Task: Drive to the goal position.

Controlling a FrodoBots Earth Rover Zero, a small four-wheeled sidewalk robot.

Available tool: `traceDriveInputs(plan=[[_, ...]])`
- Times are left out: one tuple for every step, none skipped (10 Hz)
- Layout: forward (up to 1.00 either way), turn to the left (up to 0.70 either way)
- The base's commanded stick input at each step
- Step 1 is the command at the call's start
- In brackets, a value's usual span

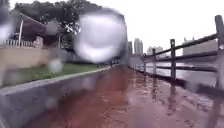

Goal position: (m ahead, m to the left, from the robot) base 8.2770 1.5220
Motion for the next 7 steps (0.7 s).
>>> traceDriveInputs(plan=[[1.00,-0.19],[1.00,-0.39],[1.00,-0.37],[1.00,-0.32],[1.00,-0.27],[1.00,0.01],[1.00,0.01]])
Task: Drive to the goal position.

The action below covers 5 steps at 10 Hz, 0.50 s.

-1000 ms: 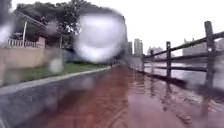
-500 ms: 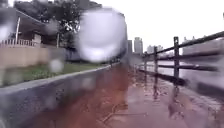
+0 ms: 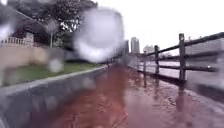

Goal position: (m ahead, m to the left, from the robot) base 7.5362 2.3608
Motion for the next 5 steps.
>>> traceDriveInputs(plan=[[1.00,0.01],[1.00,0.01],[1.00,0.01],[1.00,0.01],[1.00,0.01]])
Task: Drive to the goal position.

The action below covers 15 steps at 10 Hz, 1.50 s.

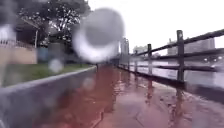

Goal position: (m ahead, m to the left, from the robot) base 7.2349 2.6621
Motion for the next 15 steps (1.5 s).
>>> traceDriveInputs(plan=[[1.00,0.01],[1.00,0.01],[1.00,0.01],[1.00,0.01],[1.00,0.01],[1.00,0.01],[1.00,0.01],[1.00,0.01],[1.00,0.01],[1.00,0.01],[1.00,0.01],[1.00,0.01],[1.00,0.01],[1.00,0.01],[1.00,0.01]])
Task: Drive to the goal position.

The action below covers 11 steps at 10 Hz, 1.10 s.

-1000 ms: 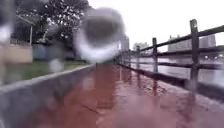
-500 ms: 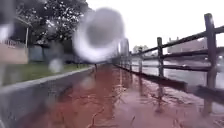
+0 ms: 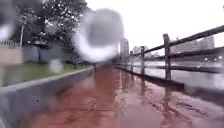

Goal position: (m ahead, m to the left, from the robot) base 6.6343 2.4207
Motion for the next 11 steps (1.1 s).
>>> traceDriveInputs(plan=[[1.00,0.01],[1.00,0.01],[1.00,0.01],[1.00,0.01],[1.00,0.01],[1.00,0.01],[1.00,0.01],[1.00,0.01],[1.00,0.01],[1.00,0.01],[1.00,0.01]])
